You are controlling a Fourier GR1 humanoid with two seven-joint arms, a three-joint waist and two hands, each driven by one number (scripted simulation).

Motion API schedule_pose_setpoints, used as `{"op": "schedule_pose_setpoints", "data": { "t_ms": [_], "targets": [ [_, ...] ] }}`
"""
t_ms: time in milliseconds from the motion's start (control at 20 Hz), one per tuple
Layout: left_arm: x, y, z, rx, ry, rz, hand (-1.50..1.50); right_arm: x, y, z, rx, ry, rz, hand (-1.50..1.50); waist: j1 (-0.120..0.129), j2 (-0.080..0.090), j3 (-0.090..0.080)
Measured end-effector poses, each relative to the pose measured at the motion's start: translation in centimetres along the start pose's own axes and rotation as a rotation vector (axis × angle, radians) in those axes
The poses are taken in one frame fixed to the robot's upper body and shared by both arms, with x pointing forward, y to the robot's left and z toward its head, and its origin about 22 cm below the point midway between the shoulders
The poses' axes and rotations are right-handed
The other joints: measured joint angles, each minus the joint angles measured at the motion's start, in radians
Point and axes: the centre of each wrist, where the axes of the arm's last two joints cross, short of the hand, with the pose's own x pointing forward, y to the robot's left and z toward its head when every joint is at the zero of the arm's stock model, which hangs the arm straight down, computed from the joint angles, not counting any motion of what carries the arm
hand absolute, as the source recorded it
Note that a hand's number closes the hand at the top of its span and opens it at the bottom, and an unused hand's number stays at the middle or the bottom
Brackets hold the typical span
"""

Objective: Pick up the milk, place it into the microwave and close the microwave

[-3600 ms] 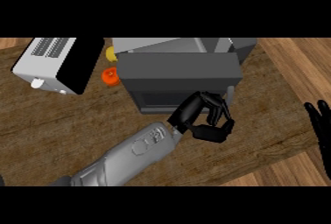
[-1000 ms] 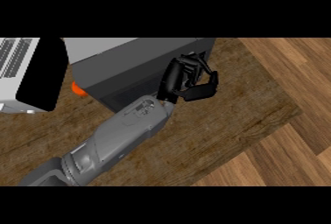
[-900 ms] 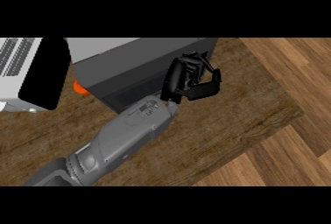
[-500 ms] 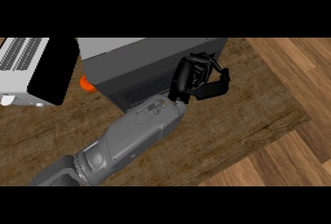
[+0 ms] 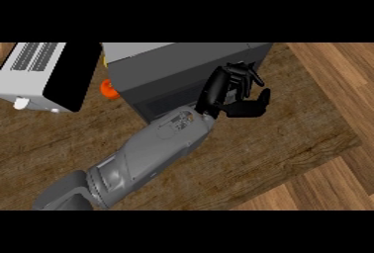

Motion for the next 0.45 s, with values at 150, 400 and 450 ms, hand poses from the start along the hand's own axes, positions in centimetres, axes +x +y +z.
{"op": "schedule_pose_setpoints", "data": {
  "t_ms": [150, 400, 450],
  "targets": [
    [-0.1, -0.1, 0.2, -0.031, -0.002, 0.016, -1.50, 0.4, -0.2, 0.2, -0.016, -0.004, 0.008, -1.50, 0.018, -0.002, -0.001],
    [-0.3, -0.3, 0.4, -0.068, -0.003, 0.035, -1.50, 1.1, -0.3, 0.5, -0.029, 0.003, 0.020, -1.50, 0.043, -0.004, -0.002],
    [-0.3, -0.3, 0.4, -0.071, -0.002, 0.040, -1.50, 1.2, -0.3, 0.6, -0.031, 0.003, 0.020, -1.50, 0.046, -0.006, -0.002]
  ]
}}
